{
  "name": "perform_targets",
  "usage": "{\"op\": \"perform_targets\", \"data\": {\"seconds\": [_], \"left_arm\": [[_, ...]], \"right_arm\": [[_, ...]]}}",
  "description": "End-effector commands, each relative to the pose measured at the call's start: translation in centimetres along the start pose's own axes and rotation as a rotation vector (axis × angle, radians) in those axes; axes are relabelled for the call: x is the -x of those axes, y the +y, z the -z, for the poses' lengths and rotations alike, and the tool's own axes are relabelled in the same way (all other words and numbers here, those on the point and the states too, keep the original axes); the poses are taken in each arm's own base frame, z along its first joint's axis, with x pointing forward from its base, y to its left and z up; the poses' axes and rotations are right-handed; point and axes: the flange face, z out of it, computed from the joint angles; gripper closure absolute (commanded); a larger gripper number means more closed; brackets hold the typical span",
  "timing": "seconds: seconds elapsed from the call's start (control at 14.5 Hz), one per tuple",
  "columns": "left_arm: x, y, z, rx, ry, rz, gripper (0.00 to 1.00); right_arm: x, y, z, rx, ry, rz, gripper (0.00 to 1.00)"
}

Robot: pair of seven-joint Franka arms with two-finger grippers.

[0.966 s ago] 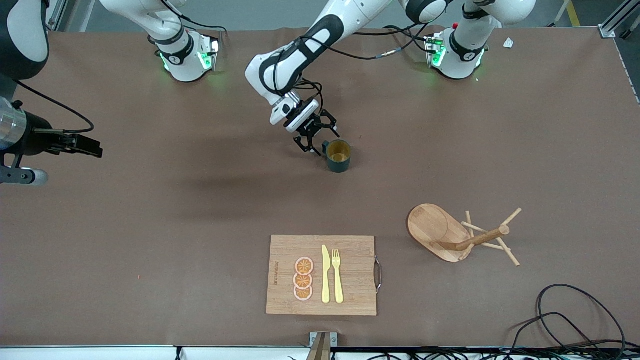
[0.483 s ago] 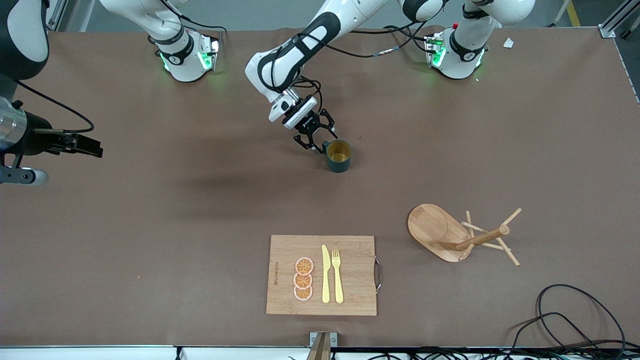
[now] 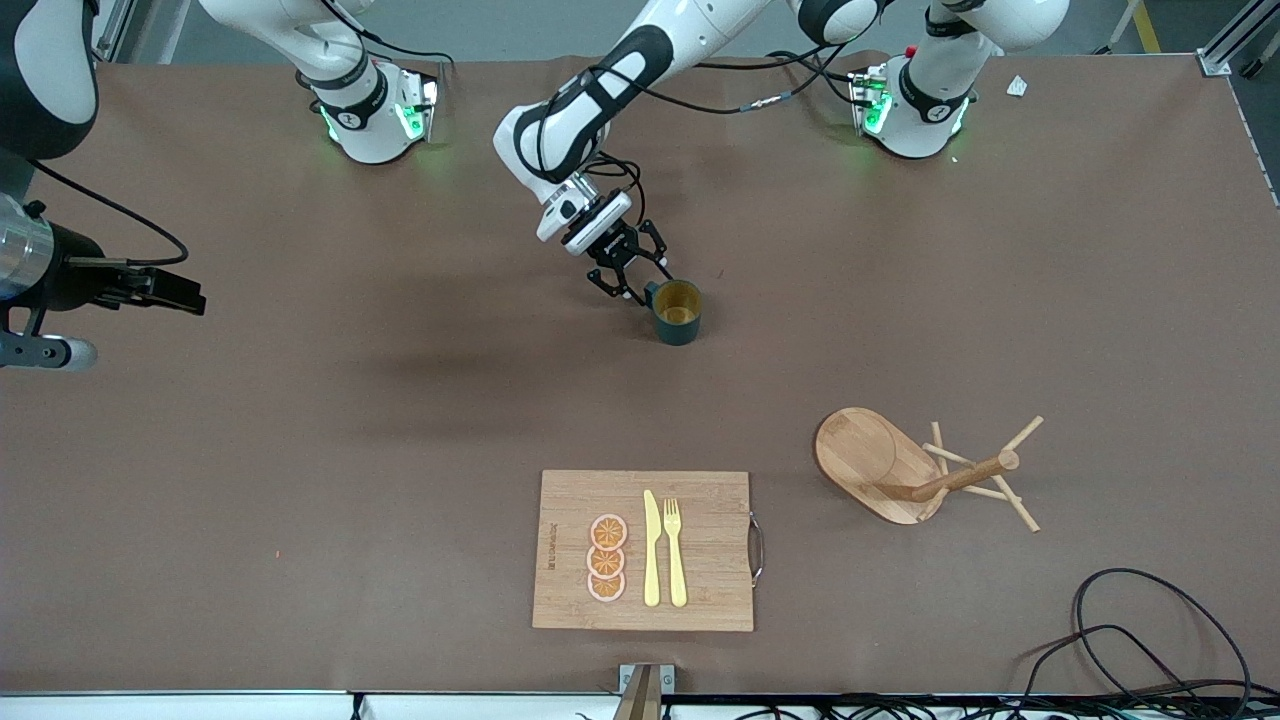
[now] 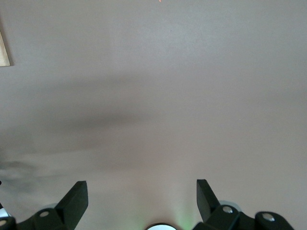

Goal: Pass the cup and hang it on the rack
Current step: 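Lower the left gripper and grasp the mug handle, then lift the teal mug by the handle with the left gripper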

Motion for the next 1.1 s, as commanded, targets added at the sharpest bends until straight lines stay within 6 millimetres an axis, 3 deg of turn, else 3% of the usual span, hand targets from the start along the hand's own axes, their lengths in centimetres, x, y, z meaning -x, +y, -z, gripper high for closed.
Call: {"op": "perform_targets", "data": {"seconds": [0.0,0.21,0.41,0.55,0.83,1.03], "left_arm": [[-0.5,0.3,-0.1,0.001,0.035,-0.017,0.39],[-0.5,0.4,-0.3,0.001,0.038,-0.033,0.4],[-0.7,0.4,-0.6,-0.003,0.042,-0.027,0.45],[-0.6,0.4,-0.6,-0.005,0.044,-0.031,0.64],[-0.7,0.4,-0.5,-0.004,0.044,-0.028,0.83],[-1.0,0.4,-0.3,0.0,0.041,-0.034,0.99]], "right_arm": [[0.8,-0.1,0.7,0.0,0.007,-0.009,0.0],[1.0,0.0,1.1,-0.002,0.022,-0.01,0.0],[2.6,0.2,3.1,-0.009,0.052,-0.007,0.0],[4.7,1.2,4.4,-0.019,0.074,-0.013,0.0],[7.3,2.6,5.9,-0.024,0.09,-0.028,0.0],[8.6,5.1,6.4,-0.036,0.073,-0.069,0.0]]}}
